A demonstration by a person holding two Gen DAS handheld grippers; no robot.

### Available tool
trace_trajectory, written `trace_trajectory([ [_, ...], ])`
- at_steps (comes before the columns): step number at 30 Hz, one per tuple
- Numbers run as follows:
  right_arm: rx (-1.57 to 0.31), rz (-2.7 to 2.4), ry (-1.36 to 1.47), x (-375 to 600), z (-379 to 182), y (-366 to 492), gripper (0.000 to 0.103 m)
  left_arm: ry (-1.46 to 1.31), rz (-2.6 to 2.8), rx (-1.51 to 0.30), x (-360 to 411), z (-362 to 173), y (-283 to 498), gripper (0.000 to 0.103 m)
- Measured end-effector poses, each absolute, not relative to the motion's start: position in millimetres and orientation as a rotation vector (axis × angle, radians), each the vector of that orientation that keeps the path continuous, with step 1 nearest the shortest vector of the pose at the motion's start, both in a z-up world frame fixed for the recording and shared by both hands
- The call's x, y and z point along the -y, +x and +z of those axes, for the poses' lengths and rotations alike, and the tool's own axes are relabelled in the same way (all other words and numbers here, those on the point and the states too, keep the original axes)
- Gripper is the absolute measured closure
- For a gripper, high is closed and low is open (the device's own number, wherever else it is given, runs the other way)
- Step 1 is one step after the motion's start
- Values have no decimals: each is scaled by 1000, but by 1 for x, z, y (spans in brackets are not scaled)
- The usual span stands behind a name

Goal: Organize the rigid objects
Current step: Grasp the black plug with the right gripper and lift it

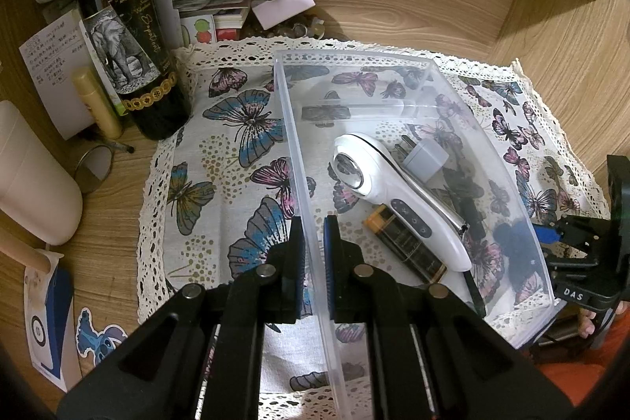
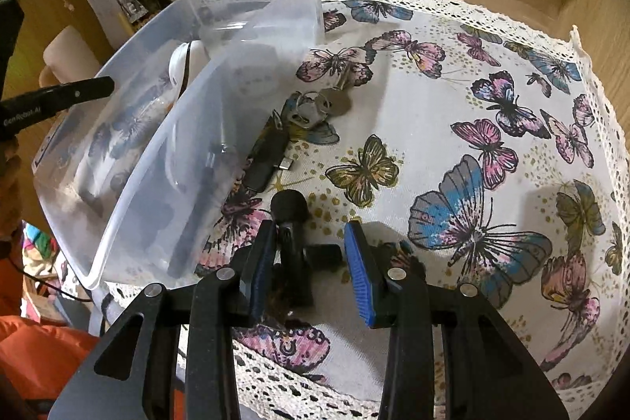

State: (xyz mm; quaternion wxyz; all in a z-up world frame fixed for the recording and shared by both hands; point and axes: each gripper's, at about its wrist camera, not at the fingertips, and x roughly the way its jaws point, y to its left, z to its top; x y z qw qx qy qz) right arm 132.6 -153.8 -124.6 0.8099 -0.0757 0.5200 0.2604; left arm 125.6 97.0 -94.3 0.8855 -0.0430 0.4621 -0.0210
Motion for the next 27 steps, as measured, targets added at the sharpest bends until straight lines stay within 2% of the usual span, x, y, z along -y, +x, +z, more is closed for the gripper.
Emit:
trace_trajectory([
  [8,-1060,530,-146,155,-117,131,76,-88,-44,-961,-97,-94,126,94],
  [27,-773,561,-42,148,-35,143,76,-89,-42,-960,-96,-94,125,94],
])
